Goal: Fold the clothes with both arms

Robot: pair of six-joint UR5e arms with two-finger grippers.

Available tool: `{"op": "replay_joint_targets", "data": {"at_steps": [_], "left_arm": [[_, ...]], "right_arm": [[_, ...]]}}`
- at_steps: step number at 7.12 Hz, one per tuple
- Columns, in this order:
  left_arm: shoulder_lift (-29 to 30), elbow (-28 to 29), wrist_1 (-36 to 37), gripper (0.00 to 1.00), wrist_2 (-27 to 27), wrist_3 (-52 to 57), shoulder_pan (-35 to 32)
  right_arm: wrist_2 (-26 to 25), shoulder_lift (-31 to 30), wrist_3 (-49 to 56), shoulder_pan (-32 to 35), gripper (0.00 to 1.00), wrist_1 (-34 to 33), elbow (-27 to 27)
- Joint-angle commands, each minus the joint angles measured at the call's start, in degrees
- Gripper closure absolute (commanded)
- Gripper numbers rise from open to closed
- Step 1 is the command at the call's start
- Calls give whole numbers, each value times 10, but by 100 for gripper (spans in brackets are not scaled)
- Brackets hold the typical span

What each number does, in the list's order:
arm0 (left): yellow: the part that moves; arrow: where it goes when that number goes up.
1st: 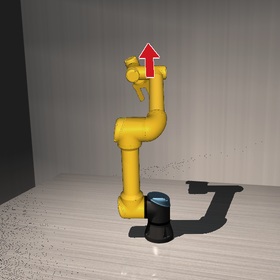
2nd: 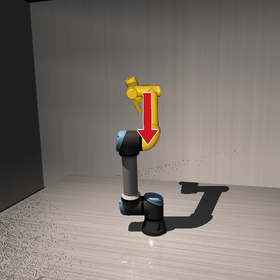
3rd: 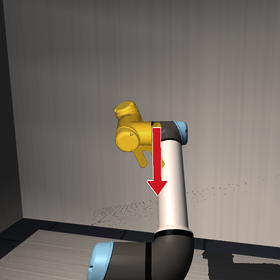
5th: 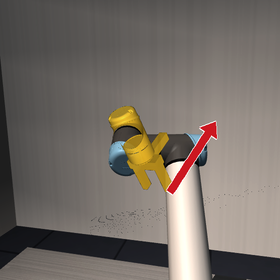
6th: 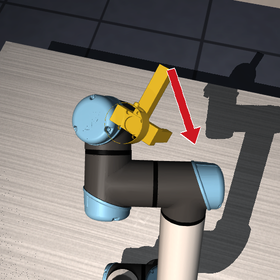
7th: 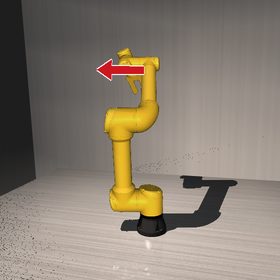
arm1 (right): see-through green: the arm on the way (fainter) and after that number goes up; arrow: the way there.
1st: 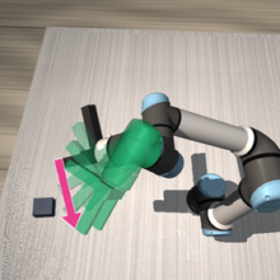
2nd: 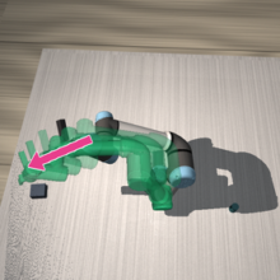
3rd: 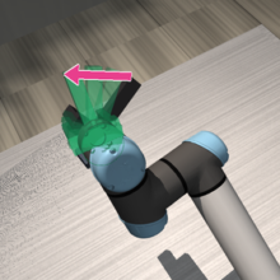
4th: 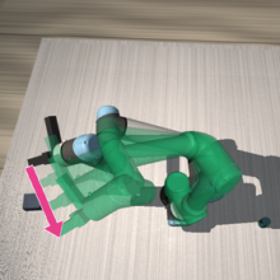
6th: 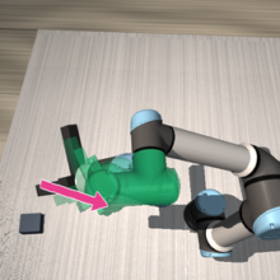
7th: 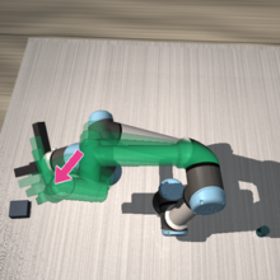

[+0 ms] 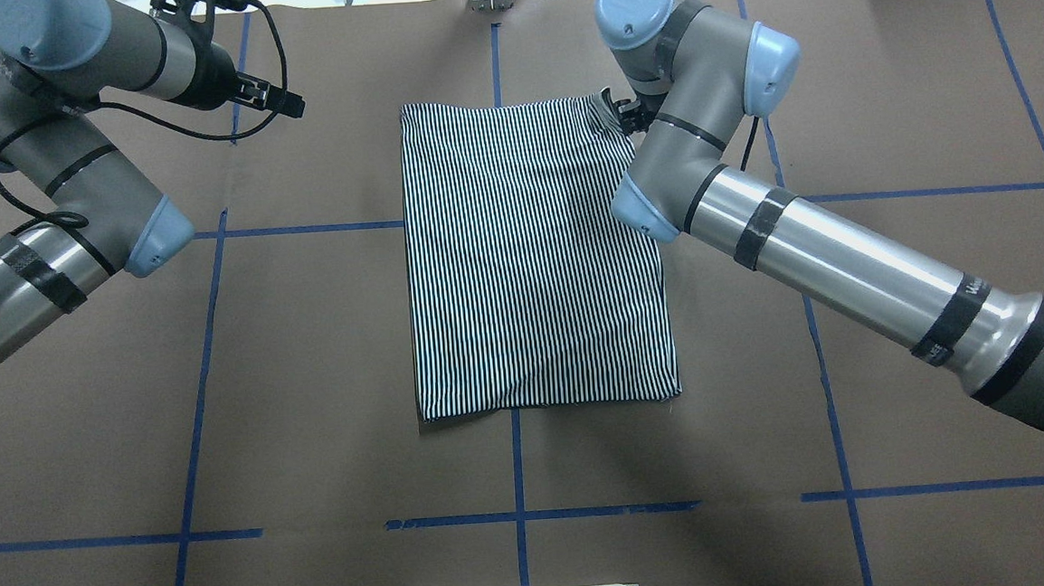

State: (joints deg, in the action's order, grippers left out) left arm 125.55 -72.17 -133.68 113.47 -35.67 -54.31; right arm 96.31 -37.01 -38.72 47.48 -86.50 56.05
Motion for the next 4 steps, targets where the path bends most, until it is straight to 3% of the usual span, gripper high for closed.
{"op": "replay_joint_targets", "data": {"at_steps": [1, 2, 3, 4], "left_arm": [[0, -1, 0, 0, 0, 0, 1], [1, -9, 3, 0, 1, -9, 1], [1, -36, 8, 0, 3, -50, 4], [-16, -73, 8, 0, 4, -122, 15]], "right_arm": [[4, -9, 19, 28, 0, 4, -13], [34, -7, 12, 28, 0, 11, 6], [71, -30, -8, 29, 0, 13, 67], [98, -85, -39, 29, 0, 15, 161]]}}
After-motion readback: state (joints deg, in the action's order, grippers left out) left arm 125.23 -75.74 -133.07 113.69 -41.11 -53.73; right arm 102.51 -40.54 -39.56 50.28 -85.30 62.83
